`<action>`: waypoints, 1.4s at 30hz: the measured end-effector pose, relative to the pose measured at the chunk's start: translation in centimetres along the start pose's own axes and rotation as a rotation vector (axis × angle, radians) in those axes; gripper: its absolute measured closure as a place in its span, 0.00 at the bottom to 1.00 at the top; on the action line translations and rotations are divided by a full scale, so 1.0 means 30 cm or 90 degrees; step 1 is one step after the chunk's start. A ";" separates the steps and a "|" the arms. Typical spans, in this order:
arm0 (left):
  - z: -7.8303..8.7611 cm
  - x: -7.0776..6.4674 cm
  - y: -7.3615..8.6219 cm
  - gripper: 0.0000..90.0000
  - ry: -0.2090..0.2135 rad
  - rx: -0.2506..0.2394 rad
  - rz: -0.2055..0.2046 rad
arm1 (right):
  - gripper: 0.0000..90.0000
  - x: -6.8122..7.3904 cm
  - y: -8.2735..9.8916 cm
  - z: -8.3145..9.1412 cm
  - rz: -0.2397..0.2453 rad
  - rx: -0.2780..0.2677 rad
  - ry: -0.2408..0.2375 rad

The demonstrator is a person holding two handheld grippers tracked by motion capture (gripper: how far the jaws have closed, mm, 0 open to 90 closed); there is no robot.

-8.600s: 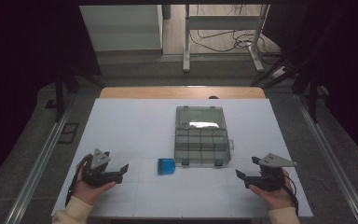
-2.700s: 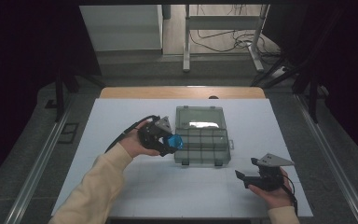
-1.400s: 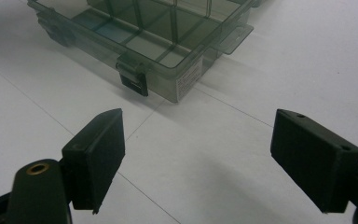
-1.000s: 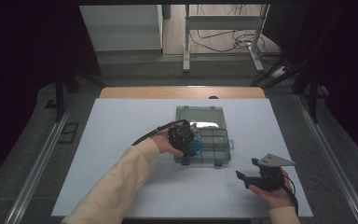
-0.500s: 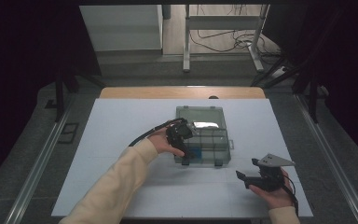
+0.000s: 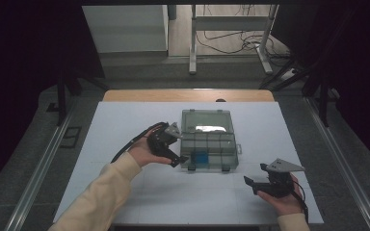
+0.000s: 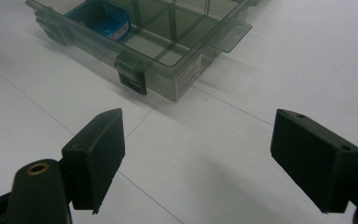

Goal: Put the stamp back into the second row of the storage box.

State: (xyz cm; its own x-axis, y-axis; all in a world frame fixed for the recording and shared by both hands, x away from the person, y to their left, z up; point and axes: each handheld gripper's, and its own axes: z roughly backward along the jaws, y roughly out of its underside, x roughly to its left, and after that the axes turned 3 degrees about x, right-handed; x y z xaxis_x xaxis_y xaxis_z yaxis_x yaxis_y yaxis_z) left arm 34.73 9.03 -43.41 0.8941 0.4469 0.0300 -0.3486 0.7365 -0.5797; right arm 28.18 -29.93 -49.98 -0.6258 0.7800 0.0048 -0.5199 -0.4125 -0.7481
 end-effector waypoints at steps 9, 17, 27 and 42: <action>0.116 -0.024 0.213 0.15 -0.082 -0.054 0.084 | 0.19 -0.001 0.000 0.001 0.001 -0.001 0.000; 0.184 -0.047 0.433 0.16 -0.134 -0.080 0.170 | 0.19 0.000 -0.002 -0.001 0.004 -0.005 -0.002; 0.194 -0.089 0.616 0.16 -0.179 -0.108 0.248 | 0.19 -0.002 -0.002 -0.001 0.005 -0.004 0.000; 0.171 -0.063 0.635 0.16 -0.183 -0.102 0.262 | 0.19 0.003 -0.002 -0.006 0.013 -0.004 -0.008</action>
State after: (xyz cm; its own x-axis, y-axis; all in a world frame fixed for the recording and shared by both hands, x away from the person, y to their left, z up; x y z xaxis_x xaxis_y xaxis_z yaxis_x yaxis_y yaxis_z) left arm 24.96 24.81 -50.33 0.5707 0.8210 -0.0172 -0.5873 0.3934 -0.7073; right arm 28.27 -29.76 -50.05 -0.6432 0.7657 -0.0019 -0.5040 -0.4252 -0.7518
